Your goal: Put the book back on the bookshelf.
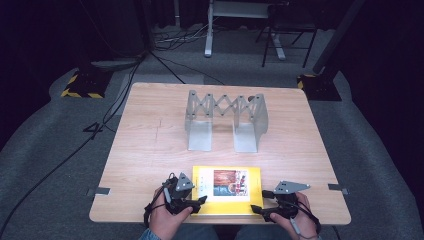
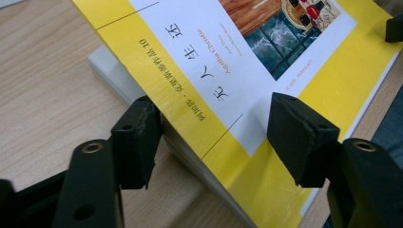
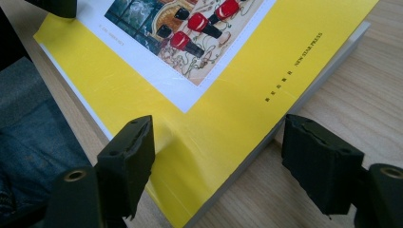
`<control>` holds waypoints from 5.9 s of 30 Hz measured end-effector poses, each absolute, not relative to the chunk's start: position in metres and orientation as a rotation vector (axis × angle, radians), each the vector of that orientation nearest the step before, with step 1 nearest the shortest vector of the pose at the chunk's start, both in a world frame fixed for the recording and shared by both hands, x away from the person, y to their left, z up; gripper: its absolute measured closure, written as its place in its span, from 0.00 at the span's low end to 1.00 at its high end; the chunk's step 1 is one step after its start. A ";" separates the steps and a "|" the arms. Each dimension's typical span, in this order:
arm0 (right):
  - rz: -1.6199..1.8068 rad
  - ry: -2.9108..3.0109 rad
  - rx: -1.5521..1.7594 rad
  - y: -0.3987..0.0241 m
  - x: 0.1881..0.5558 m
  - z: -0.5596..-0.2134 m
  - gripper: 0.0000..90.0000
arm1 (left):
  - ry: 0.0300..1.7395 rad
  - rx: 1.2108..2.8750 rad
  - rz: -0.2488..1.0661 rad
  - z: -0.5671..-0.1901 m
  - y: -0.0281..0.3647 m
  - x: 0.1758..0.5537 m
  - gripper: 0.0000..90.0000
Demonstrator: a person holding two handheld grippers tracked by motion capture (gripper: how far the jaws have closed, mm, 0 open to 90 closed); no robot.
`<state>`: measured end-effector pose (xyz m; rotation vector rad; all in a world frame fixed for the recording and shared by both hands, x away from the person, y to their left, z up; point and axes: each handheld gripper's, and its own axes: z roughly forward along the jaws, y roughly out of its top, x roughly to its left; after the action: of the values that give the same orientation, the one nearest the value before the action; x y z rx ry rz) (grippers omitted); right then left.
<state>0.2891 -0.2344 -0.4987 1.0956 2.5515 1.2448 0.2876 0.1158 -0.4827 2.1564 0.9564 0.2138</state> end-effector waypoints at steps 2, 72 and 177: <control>1.242 2.553 1.096 -0.234 0.289 -0.498 0.30 | 0.949 2.131 0.218 -0.482 0.118 0.286 0.46; 1.014 2.307 0.676 -0.177 0.257 -0.488 0.17 | 0.702 2.119 0.093 -0.401 0.084 0.316 0.97; 1.253 2.019 0.729 -0.172 0.350 -0.395 0.85 | 1.254 1.957 0.180 -0.499 0.220 0.303 0.55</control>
<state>0.3501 -0.1722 -0.3955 0.7288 2.0192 1.2526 0.3031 0.2197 -0.4991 1.9570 1.2536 0.1801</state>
